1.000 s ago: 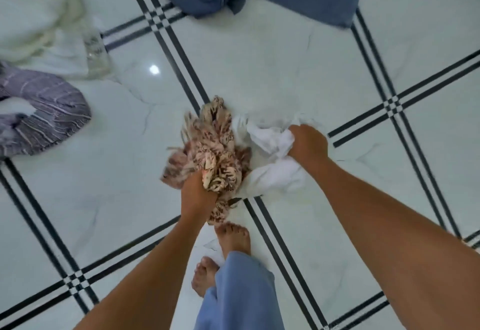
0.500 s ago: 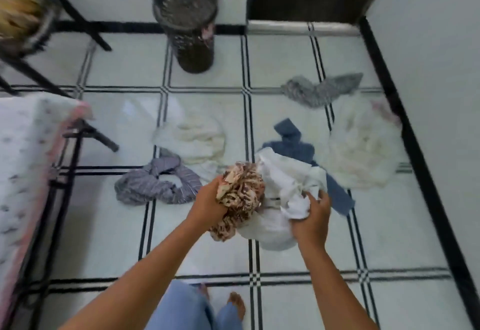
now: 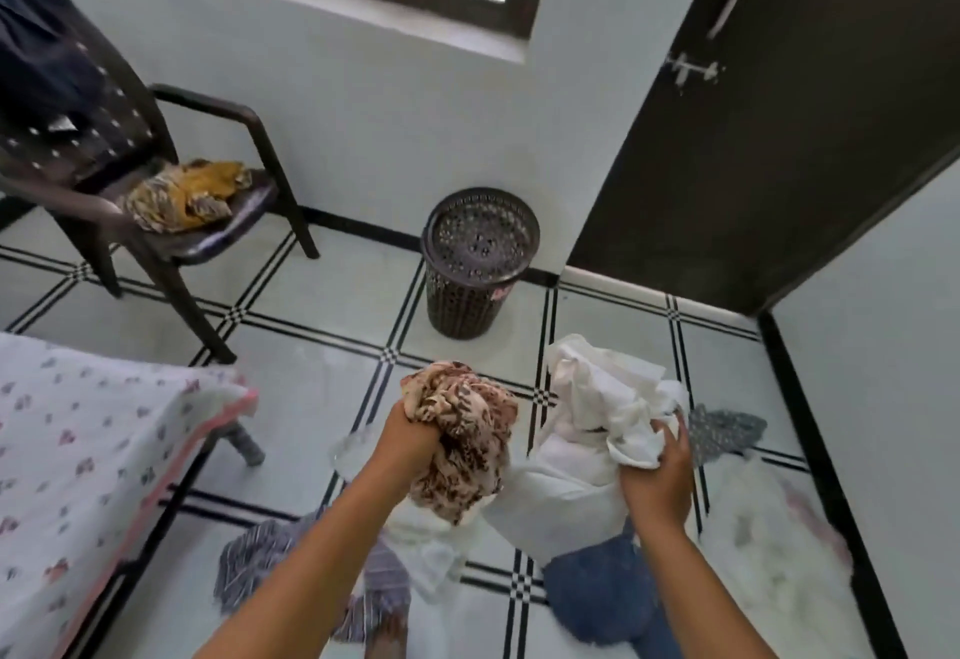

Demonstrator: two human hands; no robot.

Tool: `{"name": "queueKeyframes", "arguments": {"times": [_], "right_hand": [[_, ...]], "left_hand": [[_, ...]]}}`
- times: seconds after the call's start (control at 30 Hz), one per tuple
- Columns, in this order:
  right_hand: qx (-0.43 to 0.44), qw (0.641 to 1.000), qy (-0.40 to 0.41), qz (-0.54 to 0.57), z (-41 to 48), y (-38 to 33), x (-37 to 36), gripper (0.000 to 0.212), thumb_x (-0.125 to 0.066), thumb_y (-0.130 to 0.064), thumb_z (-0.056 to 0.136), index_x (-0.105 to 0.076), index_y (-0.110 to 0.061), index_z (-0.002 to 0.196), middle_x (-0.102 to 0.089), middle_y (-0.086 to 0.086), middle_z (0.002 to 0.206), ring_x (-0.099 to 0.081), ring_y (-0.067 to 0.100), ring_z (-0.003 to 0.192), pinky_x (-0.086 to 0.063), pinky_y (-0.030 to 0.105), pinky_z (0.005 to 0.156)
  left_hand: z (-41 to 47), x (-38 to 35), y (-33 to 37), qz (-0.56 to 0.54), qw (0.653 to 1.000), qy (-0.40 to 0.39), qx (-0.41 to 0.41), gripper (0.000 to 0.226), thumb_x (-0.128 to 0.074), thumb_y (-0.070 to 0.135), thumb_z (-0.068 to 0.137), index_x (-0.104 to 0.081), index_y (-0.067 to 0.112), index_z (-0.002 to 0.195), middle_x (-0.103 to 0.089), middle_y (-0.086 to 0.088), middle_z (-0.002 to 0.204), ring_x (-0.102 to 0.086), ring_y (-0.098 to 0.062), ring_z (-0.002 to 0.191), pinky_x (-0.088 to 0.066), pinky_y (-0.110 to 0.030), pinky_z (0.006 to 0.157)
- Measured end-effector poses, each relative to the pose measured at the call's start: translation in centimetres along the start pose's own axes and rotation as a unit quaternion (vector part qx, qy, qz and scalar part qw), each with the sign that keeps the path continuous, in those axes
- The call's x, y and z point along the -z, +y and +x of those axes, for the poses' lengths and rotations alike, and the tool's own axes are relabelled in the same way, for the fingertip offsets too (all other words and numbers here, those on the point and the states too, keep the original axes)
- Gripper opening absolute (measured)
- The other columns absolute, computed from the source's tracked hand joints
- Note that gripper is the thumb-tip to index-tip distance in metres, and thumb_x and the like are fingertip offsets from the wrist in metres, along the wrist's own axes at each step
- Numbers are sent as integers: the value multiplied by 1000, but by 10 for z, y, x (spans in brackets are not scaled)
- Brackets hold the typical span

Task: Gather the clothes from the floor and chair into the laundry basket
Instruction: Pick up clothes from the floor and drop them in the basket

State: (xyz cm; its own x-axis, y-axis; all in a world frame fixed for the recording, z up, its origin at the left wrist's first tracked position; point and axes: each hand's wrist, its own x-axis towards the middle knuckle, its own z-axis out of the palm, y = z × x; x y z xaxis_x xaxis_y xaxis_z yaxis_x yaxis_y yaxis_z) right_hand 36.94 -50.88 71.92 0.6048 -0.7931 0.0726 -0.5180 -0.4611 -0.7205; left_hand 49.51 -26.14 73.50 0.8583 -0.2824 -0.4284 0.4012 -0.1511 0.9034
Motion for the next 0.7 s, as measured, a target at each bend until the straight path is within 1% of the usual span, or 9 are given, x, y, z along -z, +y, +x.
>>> {"name": "queueKeyframes", "arguments": {"times": [0.1,0.23,0.3,0.37,0.43,0.5,0.53,0.6,0.7], "right_hand": [[-61,997,17,43,62,-25,-12,43,-71,-21,83,-59,-11,123,-56,14,135,-59,36,115,-44,33,83],[-81,989,4,123,142,-51,-31,44,-68,-18,87,-55,-5,127,-61,19,127,-58,37,116,-47,40,96],[-88,977,-54,185,180,-63,-45,54,-74,-25,81,-55,-9,129,-61,15,128,-59,33,117,-48,45,100],[-47,956,-204,206,221,-63,-67,78,-83,-38,64,-51,-19,132,-61,6,130,-60,25,117,-49,47,101],[0,922,-355,154,267,-61,-99,119,-93,-47,46,-29,-31,145,-44,1,148,-47,20,133,-42,48,110],[36,918,-394,39,311,-59,-131,150,-88,-67,32,-2,-36,151,-11,-7,161,-20,15,147,-26,38,119],[55,926,-373,-16,339,-58,-146,153,-81,-76,30,-2,-33,152,-6,-9,161,-18,13,147,-26,36,119],[102,938,-321,-87,391,-65,-160,142,-77,-80,31,-20,-29,151,-26,-5,158,-33,17,142,-38,38,111],[106,942,-299,-104,473,-79,-171,99,-73,-62,46,-48,-28,137,-61,-2,133,-59,25,120,-50,33,91]], "left_hand": [[51,-9,41,-60,997,-22,41,26,-59,28,90,-62,21,115,-70,-6,109,-65,-21,100,-57,-42,84],[130,-50,79,-81,993,-64,61,23,-56,13,93,-60,14,116,-70,-11,104,-66,-21,92,-57,-33,74],[174,-79,91,-69,991,-101,57,24,-54,11,94,-58,15,118,-69,-7,105,-65,-19,92,-58,-27,68],[214,-111,101,-35,990,-124,54,35,-54,13,95,-51,19,129,-63,-4,116,-60,-20,101,-55,-29,83],[263,-146,106,0,989,-114,93,43,-57,18,91,-49,13,133,-57,-7,127,-58,-26,112,-49,-39,100],[302,-173,116,4,983,-96,156,49,-57,25,87,-50,6,132,-56,-14,132,-55,-34,121,-48,-41,102],[329,-189,123,-11,980,-76,186,50,-59,31,88,-49,10,132,-54,-12,133,-52,-34,124,-47,-39,101],[373,-216,138,-31,974,-103,199,63,-70,48,76,-47,24,129,-53,0,133,-53,-25,121,-48,-34,98],[440,-241,181,36,962,-224,153,60,-69,19,65,-53,26,122,-64,6,114,-61,-8,101,-53,-19,81]]}}
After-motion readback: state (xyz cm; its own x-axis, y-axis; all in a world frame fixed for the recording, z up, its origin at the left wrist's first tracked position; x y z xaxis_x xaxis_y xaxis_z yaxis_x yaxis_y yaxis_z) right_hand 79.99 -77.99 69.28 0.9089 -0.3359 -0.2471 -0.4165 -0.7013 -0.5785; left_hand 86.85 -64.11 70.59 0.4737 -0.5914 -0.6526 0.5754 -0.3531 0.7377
